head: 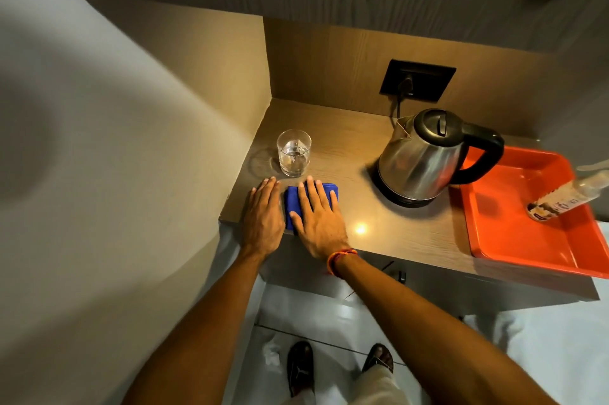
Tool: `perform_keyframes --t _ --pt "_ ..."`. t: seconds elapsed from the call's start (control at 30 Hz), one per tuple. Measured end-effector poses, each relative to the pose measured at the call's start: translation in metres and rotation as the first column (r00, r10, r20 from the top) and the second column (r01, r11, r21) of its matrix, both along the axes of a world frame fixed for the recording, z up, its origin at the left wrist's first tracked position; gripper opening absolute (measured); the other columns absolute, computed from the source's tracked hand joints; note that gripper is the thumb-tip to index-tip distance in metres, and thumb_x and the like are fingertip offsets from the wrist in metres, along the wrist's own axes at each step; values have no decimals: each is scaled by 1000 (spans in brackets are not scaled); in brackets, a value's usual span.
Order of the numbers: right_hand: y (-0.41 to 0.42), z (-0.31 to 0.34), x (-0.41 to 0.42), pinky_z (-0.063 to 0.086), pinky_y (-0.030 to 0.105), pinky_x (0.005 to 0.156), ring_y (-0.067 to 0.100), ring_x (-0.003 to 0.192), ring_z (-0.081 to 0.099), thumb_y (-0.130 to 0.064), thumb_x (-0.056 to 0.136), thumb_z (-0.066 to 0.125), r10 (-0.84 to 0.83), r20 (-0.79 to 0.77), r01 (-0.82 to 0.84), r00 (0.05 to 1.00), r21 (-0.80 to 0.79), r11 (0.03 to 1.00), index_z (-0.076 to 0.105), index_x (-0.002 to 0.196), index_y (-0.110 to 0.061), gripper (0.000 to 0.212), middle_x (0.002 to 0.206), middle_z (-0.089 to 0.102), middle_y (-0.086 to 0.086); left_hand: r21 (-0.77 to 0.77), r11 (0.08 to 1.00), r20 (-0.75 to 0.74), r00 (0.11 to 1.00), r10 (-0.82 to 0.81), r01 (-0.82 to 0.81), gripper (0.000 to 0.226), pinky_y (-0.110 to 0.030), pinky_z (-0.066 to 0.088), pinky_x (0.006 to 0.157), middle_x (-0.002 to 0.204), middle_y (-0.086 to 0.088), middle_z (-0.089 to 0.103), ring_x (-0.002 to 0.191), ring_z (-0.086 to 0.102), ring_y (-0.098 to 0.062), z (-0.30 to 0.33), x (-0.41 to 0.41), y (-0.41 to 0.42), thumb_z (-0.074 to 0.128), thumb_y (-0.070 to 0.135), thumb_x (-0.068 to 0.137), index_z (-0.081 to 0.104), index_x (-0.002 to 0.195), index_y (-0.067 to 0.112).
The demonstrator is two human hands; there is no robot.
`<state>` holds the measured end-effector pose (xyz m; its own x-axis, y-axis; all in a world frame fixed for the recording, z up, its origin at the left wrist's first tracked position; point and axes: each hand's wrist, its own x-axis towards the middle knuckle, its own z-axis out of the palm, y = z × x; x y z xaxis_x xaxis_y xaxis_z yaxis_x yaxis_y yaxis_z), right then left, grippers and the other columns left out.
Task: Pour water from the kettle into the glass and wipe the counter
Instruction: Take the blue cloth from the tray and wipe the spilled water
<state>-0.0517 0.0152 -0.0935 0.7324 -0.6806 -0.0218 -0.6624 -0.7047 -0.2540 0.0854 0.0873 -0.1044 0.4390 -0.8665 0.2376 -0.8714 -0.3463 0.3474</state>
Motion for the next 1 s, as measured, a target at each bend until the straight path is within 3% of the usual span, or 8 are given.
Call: perform_keyframes --t 0.07,0.27,0.53,0.7,0.77,0.83,0.9,1.0 --pt "-17 1 -9 8 50 125 25 155 1 -56 100 13 51 -6 -51 999 -8 999 7 158 -18 70 167 2 7 13 1000 1 1000 -12 12 49 -46 30 118 148 -14 49 141 41 -28 -2 0 -3 36 20 96 46 142 5" --pt "-35 4 -3 4 49 124 27 155 1 -54 100 14 -119 -59 118 991 -17 993 7 158 -16 70 167 2 9 14 1000 22 1000 -10 9 45 -43 27 120 150 -12 48 142 40 -24 -4 -2 -7 37 14 101 42 145 8" --pt "-33 3 -52 10 48 125 23 155 1 -57 100 13 -21 -69 18 997 -55 998 2 158 -21 69 168 -1 4 -40 998 33 998 -46 47 45 -42 29 119 142 -13 54 137 46 -25 2 -13 -22 29 24 104 48 140 6" --pt "-30 5 -49 8 47 125 25 155 3 -55 99 15 -70 -65 69 995 -30 997 6 158 -19 70 168 3 7 -43 991 41 991 -127 128 44 -38 45 103 127 -8 64 120 54 -21 16 -25 -36 28 27 103 59 128 10" --pt "-31 11 -54 18 46 124 29 153 17 -54 100 21 -115 17 116 993 -15 993 17 157 -15 69 165 17 11 -17 983 66 981 -183 184 42 -38 49 92 111 -8 67 103 56 -22 25 -36 -41 29 29 101 66 112 9" --pt "-30 19 -61 40 43 111 32 132 45 -48 99 34 -300 151 307 942 -22 952 39 146 -8 61 146 47 17 11 990 -56 989 -138 139 39 -41 51 87 106 -9 63 97 56 -24 29 -45 -49 39 33 100 67 106 7" --pt "-32 25 -60 47 39 91 30 106 53 -42 96 44 -494 170 494 852 50 868 54 125 -7 46 118 58 16 63 996 -178 983 -52 65 39 -41 51 86 109 -10 60 98 57 -23 32 -50 -58 47 39 98 66 110 8" --pt "-39 34 -55 49 38 74 32 87 58 -27 81 61 -707 206 586 677 430 687 65 90 -6 24 91 64 14 97 993 -283 958 -36 66 35 -38 52 80 108 -11 61 93 60 -25 32 -57 -71 56 38 94 67 110 9"
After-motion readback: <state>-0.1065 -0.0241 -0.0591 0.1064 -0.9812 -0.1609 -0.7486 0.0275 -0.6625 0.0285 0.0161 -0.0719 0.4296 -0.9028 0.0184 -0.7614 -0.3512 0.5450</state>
